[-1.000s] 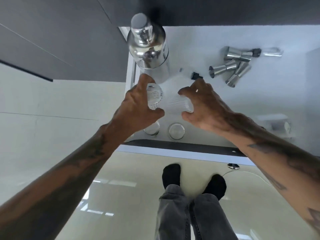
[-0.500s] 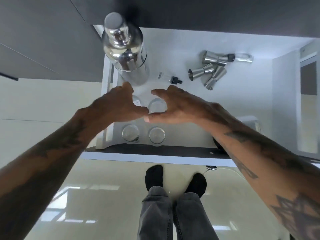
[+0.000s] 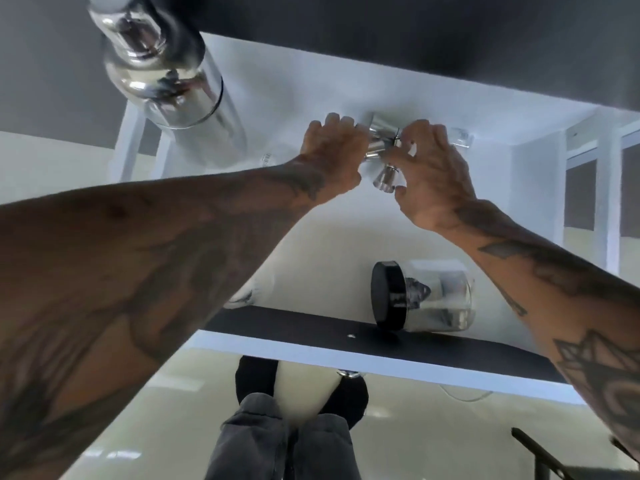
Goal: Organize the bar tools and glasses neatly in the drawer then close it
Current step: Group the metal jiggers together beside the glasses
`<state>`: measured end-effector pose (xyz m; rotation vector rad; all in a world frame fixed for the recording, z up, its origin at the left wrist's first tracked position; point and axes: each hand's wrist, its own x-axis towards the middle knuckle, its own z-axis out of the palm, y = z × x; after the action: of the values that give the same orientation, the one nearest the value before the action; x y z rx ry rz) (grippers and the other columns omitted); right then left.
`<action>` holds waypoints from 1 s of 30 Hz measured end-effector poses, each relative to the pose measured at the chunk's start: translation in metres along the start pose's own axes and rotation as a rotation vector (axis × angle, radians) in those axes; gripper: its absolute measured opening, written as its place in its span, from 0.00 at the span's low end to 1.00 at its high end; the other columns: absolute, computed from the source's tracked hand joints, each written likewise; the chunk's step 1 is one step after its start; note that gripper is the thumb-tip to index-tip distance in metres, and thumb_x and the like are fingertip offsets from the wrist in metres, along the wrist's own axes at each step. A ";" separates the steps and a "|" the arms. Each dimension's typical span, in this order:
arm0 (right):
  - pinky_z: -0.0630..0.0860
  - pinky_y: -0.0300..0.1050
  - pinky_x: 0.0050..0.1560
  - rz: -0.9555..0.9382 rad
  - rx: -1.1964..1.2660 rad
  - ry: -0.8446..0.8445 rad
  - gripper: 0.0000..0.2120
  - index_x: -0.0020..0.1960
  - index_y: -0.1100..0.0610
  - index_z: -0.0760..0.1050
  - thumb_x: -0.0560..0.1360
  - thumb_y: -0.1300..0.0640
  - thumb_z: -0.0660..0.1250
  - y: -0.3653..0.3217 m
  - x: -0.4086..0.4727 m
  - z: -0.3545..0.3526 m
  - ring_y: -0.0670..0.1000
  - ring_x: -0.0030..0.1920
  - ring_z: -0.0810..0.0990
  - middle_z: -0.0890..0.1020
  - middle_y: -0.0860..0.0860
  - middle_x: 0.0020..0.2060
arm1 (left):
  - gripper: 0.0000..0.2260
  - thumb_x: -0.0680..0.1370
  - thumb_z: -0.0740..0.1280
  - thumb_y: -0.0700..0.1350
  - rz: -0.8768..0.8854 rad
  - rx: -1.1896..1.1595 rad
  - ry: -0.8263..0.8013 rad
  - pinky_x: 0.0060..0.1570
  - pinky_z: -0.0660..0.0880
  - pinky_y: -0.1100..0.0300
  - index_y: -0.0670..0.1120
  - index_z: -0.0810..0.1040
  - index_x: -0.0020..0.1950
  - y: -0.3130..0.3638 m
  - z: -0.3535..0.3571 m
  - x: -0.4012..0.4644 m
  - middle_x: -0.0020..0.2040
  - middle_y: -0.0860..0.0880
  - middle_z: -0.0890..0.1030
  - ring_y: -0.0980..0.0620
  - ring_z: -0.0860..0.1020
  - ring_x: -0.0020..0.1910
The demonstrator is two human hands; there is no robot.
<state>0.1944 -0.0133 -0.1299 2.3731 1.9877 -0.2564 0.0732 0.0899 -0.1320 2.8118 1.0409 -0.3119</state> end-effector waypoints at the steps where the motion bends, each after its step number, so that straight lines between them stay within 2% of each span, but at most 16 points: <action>1: 0.75 0.56 0.47 -0.047 -0.018 -0.007 0.20 0.60 0.57 0.79 0.68 0.64 0.73 0.000 -0.001 0.003 0.64 0.63 0.70 0.73 0.61 0.62 | 0.17 0.74 0.69 0.43 -0.005 -0.008 0.003 0.54 0.70 0.48 0.39 0.74 0.61 0.001 0.004 0.002 0.59 0.40 0.78 0.40 0.73 0.60; 4: 0.73 0.53 0.42 -0.160 -0.036 0.008 0.13 0.53 0.60 0.80 0.69 0.65 0.72 0.004 -0.006 0.011 0.65 0.57 0.74 0.76 0.61 0.59 | 0.12 0.74 0.66 0.42 0.006 -0.094 0.056 0.53 0.69 0.48 0.40 0.76 0.57 -0.004 0.012 0.000 0.56 0.39 0.77 0.39 0.74 0.57; 6: 0.72 0.51 0.40 -0.158 -0.015 0.004 0.15 0.54 0.61 0.79 0.67 0.65 0.72 0.009 -0.010 0.010 0.65 0.55 0.75 0.77 0.61 0.58 | 0.13 0.74 0.66 0.42 0.023 -0.225 0.100 0.50 0.72 0.47 0.41 0.77 0.57 -0.012 0.012 -0.008 0.55 0.39 0.75 0.38 0.75 0.52; 9: 0.74 0.55 0.47 -0.144 -0.001 0.014 0.18 0.57 0.60 0.77 0.68 0.61 0.72 0.017 -0.020 0.007 0.64 0.58 0.74 0.78 0.58 0.59 | 0.17 0.73 0.66 0.42 0.089 -0.390 0.181 0.45 0.76 0.47 0.41 0.77 0.61 -0.020 0.006 -0.025 0.54 0.39 0.73 0.38 0.77 0.43; 11: 0.72 0.56 0.53 -0.123 0.044 0.036 0.18 0.59 0.59 0.75 0.71 0.57 0.70 0.017 -0.027 0.003 0.64 0.61 0.73 0.80 0.57 0.58 | 0.19 0.72 0.68 0.41 0.117 -0.419 0.221 0.45 0.77 0.48 0.41 0.76 0.62 -0.021 -0.002 -0.039 0.55 0.40 0.74 0.40 0.78 0.43; 12: 0.72 0.56 0.54 -0.089 0.102 0.033 0.17 0.60 0.59 0.73 0.73 0.55 0.68 0.015 -0.031 0.000 0.63 0.61 0.74 0.80 0.57 0.56 | 0.19 0.71 0.69 0.41 0.118 -0.444 0.243 0.44 0.77 0.48 0.40 0.75 0.61 -0.022 -0.007 -0.046 0.55 0.40 0.75 0.41 0.78 0.43; 14: 0.74 0.52 0.51 -0.015 0.285 0.008 0.17 0.62 0.58 0.71 0.76 0.52 0.64 0.007 -0.037 -0.009 0.61 0.52 0.77 0.78 0.58 0.53 | 0.18 0.70 0.72 0.39 0.118 -0.488 0.268 0.41 0.78 0.47 0.39 0.75 0.58 -0.023 -0.017 -0.064 0.54 0.40 0.76 0.42 0.78 0.43; 16: 0.73 0.47 0.46 0.013 0.405 0.016 0.17 0.64 0.57 0.71 0.78 0.53 0.62 -0.008 -0.043 -0.021 0.59 0.48 0.76 0.75 0.57 0.50 | 0.17 0.69 0.73 0.38 0.123 -0.486 0.256 0.40 0.79 0.47 0.39 0.76 0.56 -0.026 -0.024 -0.084 0.53 0.38 0.75 0.41 0.78 0.44; 18: 0.68 0.43 0.45 0.027 0.442 0.005 0.19 0.68 0.55 0.69 0.78 0.54 0.62 -0.027 -0.050 -0.034 0.56 0.48 0.75 0.71 0.53 0.49 | 0.18 0.68 0.74 0.37 0.133 -0.476 0.215 0.43 0.80 0.48 0.39 0.77 0.57 -0.030 -0.027 -0.105 0.53 0.38 0.75 0.41 0.78 0.45; 20: 0.69 0.43 0.44 0.085 0.493 -0.078 0.21 0.69 0.52 0.64 0.77 0.55 0.62 -0.048 -0.060 -0.050 0.54 0.46 0.74 0.69 0.51 0.51 | 0.19 0.68 0.75 0.36 0.152 -0.443 0.161 0.44 0.81 0.49 0.40 0.78 0.58 -0.034 -0.028 -0.127 0.53 0.39 0.75 0.42 0.79 0.45; 22: 0.74 0.47 0.41 0.108 0.534 -0.135 0.18 0.64 0.52 0.64 0.76 0.57 0.64 -0.070 -0.073 -0.058 0.56 0.42 0.76 0.70 0.52 0.53 | 0.19 0.67 0.75 0.36 0.210 -0.370 0.100 0.42 0.80 0.52 0.41 0.78 0.57 -0.035 -0.028 -0.146 0.50 0.40 0.76 0.44 0.79 0.44; 24: 0.76 0.49 0.39 0.054 0.495 -0.160 0.12 0.56 0.54 0.70 0.74 0.58 0.68 -0.089 -0.084 -0.056 0.58 0.38 0.78 0.70 0.54 0.53 | 0.16 0.67 0.75 0.37 0.299 -0.269 0.042 0.39 0.77 0.55 0.42 0.80 0.53 -0.036 -0.027 -0.159 0.47 0.42 0.77 0.46 0.78 0.41; 26: 0.77 0.49 0.39 0.024 0.448 -0.236 0.08 0.51 0.57 0.75 0.73 0.59 0.70 -0.101 -0.090 -0.046 0.58 0.40 0.78 0.70 0.54 0.52 | 0.12 0.66 0.76 0.37 0.386 -0.190 -0.011 0.34 0.75 0.56 0.41 0.81 0.47 -0.037 -0.023 -0.167 0.42 0.43 0.78 0.47 0.77 0.36; 28: 0.77 0.48 0.43 0.030 0.432 -0.324 0.10 0.54 0.57 0.76 0.74 0.60 0.70 -0.108 -0.095 -0.032 0.57 0.44 0.79 0.69 0.54 0.53 | 0.11 0.63 0.79 0.37 0.450 -0.127 -0.063 0.31 0.74 0.55 0.41 0.80 0.41 -0.037 -0.018 -0.169 0.37 0.43 0.78 0.46 0.76 0.32; 30: 0.77 0.47 0.48 0.024 0.442 -0.409 0.16 0.60 0.57 0.75 0.73 0.61 0.70 -0.111 -0.097 -0.020 0.56 0.47 0.78 0.68 0.54 0.55 | 0.11 0.62 0.79 0.37 0.500 -0.071 -0.099 0.30 0.74 0.55 0.41 0.78 0.37 -0.038 -0.014 -0.168 0.34 0.44 0.77 0.46 0.76 0.31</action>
<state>0.0710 -0.0855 -0.0865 2.3044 1.8460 -1.1829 -0.0744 0.0157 -0.0807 2.8313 0.2997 -0.3406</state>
